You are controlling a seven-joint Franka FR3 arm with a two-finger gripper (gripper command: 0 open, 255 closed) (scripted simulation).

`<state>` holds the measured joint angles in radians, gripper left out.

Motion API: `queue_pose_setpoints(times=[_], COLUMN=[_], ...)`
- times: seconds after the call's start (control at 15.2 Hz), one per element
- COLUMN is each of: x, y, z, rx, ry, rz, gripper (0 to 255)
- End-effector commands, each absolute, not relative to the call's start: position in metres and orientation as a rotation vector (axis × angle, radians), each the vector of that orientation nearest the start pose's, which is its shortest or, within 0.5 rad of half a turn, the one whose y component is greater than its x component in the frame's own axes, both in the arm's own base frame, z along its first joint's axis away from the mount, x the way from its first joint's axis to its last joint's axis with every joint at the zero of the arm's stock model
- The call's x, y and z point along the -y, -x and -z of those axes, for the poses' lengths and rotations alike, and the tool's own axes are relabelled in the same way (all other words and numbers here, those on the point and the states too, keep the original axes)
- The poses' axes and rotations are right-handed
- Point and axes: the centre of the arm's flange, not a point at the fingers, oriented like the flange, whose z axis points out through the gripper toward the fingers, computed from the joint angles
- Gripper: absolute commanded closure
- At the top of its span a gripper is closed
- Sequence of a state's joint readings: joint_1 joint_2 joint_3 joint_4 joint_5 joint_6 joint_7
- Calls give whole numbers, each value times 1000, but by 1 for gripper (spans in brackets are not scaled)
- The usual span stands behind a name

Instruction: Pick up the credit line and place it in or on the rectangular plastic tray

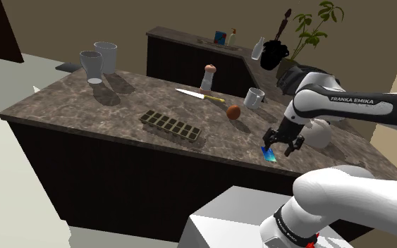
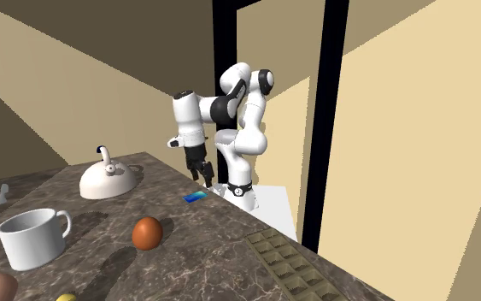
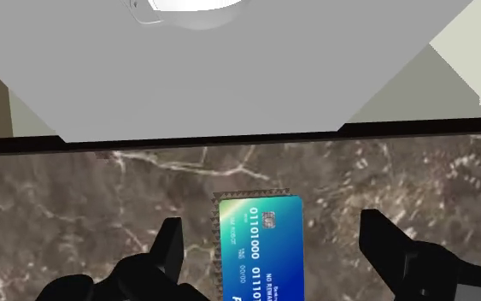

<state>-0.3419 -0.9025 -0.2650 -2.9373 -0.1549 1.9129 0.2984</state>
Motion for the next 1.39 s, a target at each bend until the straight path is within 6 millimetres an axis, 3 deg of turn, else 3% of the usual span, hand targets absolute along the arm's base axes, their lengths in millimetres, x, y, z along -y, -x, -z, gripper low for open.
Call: queue_pose_setpoints(times=[0.0,0.33,0.79,0.86,1.32], x=[142,139,139,139,139], y=[-215,-213,-213,-213,-213], z=[-360,-336,-336,-336,-337], rx=[-1101,-1101,-1101,-1101,-1101], ry=[2852,2852,2852,2852,2852], rz=[-192,-192,-192,-192,-192], gripper=[0,0,0,255,255])
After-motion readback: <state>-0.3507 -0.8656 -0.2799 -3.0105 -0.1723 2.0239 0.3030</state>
